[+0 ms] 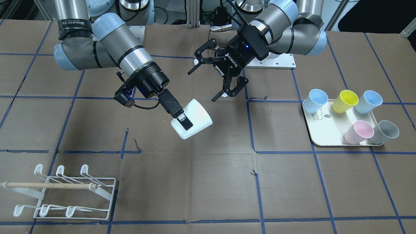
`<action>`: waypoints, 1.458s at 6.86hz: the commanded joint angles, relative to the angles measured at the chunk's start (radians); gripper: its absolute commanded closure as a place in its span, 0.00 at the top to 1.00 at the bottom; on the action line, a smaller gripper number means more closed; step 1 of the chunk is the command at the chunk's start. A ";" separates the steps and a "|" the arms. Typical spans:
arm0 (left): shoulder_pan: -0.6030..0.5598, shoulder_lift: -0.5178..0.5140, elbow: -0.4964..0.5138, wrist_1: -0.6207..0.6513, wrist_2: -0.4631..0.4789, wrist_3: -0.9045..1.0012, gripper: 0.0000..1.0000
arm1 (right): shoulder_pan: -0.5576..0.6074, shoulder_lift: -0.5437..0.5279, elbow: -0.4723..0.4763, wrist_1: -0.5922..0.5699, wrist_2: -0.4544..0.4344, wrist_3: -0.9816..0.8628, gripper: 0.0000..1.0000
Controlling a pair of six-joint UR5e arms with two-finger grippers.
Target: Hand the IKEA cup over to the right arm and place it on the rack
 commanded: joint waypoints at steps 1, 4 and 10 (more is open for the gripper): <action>0.041 0.126 -0.012 -0.231 0.011 0.014 0.96 | -0.063 0.000 -0.007 -0.003 -0.003 -0.349 0.42; 0.041 0.142 0.203 -0.732 0.230 0.052 0.95 | -0.084 0.003 -0.010 -0.012 -0.214 -0.949 0.30; 0.029 0.119 0.638 -1.746 0.697 0.229 0.95 | -0.188 0.230 -0.119 -0.476 -0.381 -1.468 0.20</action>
